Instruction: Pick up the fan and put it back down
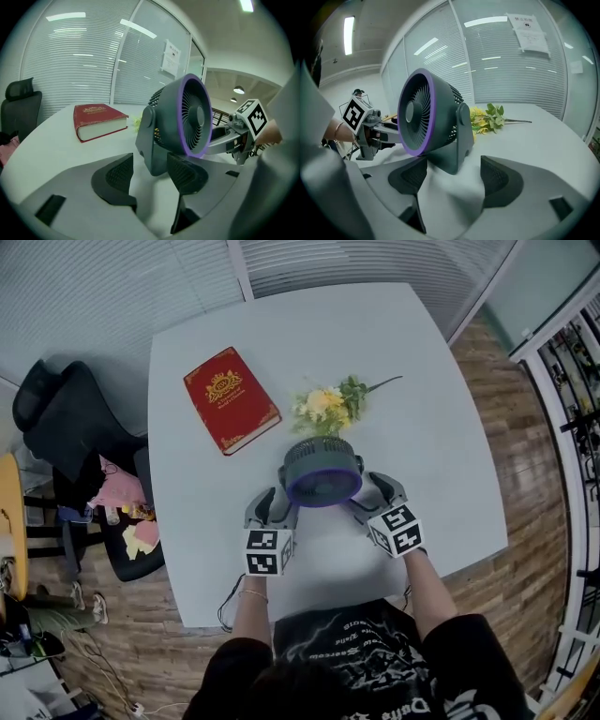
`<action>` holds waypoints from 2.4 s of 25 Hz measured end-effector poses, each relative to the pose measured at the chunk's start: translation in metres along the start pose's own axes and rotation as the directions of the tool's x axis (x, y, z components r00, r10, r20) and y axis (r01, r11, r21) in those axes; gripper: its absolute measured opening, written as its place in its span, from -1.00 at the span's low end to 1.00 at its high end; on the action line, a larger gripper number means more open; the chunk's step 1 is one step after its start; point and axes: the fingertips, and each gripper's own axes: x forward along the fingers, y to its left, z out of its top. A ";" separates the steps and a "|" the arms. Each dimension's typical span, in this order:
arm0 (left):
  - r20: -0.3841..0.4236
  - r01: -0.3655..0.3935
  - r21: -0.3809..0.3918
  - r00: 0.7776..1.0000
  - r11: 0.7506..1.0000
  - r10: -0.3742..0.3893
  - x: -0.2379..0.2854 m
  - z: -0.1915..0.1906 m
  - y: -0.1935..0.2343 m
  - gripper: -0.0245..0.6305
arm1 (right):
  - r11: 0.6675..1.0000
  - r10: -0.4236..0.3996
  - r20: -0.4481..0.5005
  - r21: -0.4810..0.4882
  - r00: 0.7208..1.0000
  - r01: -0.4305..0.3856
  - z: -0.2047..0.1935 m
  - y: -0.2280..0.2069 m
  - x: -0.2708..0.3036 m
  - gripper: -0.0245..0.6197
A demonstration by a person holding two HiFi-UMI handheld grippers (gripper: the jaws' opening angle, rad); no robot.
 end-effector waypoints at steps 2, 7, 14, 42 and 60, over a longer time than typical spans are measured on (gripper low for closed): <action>0.004 0.011 0.014 1.000 1.000 -0.011 -0.009 -0.002 -0.006 -0.19 | 1.000 -0.011 0.009 -0.006 1.000 0.011 -0.001 0.005 -0.010 0.16; 0.023 0.049 0.022 0.999 0.999 -0.049 -0.037 -0.008 -0.021 -0.17 | 0.999 -0.046 0.053 -0.006 0.998 0.047 0.002 0.019 -0.038 0.16; 0.094 0.044 0.104 0.994 0.994 -0.054 -0.085 -0.003 -0.044 -0.17 | 0.997 -0.073 0.135 -0.002 0.988 0.074 0.008 0.045 -0.076 0.16; 0.331 -0.043 0.132 0.944 0.990 -0.003 -0.257 -0.019 -0.050 -0.17 | 0.987 -0.134 0.326 -0.040 0.936 0.156 0.006 0.174 -0.176 0.16; 0.363 -0.058 0.127 0.932 0.990 0.008 -0.271 -0.022 -0.040 -0.86 | 0.981 -0.156 0.389 -0.051 0.908 0.190 0.019 0.195 -0.182 -0.90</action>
